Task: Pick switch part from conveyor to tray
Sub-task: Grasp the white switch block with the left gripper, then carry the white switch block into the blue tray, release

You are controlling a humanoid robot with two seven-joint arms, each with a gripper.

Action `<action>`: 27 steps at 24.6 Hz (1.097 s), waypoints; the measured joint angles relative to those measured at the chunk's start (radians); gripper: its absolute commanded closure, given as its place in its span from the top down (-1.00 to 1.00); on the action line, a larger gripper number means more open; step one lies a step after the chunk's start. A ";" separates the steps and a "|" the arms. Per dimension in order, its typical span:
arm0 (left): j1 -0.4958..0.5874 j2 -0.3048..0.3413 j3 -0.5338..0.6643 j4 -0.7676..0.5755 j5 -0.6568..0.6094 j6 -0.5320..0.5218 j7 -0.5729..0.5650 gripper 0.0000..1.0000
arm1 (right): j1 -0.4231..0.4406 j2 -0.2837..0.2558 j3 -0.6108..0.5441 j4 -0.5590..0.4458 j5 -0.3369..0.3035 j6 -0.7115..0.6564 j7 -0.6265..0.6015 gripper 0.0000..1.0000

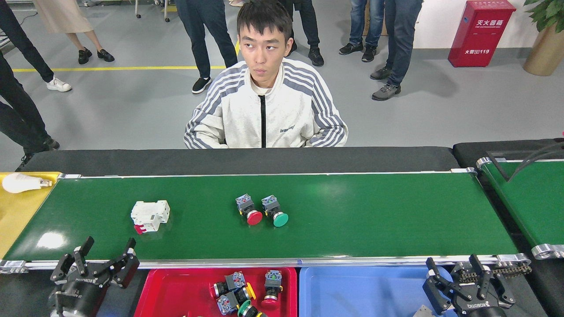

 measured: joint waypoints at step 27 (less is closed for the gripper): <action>-0.358 0.072 -0.063 0.536 0.000 0.144 0.001 0.52 | -0.001 -0.055 -0.005 0.017 -0.049 -0.051 0.000 1.00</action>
